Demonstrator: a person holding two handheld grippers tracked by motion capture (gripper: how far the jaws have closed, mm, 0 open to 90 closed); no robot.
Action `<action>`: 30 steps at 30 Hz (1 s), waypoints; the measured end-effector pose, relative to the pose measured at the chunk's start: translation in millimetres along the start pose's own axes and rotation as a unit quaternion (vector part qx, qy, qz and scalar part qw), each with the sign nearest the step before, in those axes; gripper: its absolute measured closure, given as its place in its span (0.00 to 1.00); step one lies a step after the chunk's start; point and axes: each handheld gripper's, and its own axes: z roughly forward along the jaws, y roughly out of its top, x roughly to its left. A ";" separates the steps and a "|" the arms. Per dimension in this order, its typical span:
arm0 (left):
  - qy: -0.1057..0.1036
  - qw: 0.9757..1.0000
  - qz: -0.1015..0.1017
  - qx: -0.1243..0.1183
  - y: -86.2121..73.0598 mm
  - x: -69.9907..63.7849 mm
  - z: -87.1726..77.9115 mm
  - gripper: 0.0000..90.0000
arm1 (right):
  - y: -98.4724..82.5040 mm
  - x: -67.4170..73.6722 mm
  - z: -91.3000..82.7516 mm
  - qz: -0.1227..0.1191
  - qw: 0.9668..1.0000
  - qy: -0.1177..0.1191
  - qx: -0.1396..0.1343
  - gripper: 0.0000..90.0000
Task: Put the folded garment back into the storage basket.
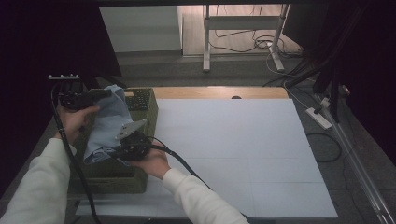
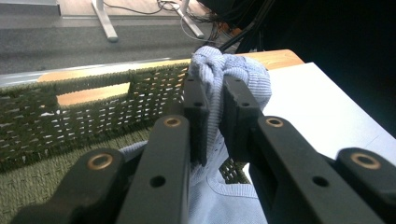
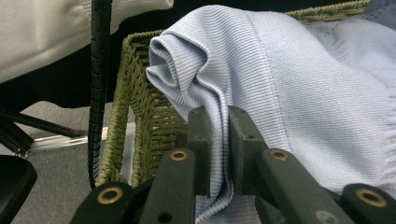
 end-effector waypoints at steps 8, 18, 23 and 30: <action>0.005 1.000 -0.001 0.014 -3.7 4.1 4.1 0.90 | -0.2 0.0 6.8 0.001 1.000 -0.002 0.017 0.89; 0.008 0.999 -0.007 0.032 -7.7 10.2 16.8 0.90 | 3.7 -1.2 16.7 -0.006 0.999 -0.009 0.039 0.89; 0.007 0.999 -0.013 0.037 -10.7 14.5 23.1 0.90 | 2.8 -2.3 20.7 -0.009 0.998 -0.015 0.052 0.89; 0.007 0.999 -0.017 0.044 -12.5 17.0 31.3 0.90 | 3.6 -4.3 22.5 -0.016 0.998 -0.022 0.064 0.89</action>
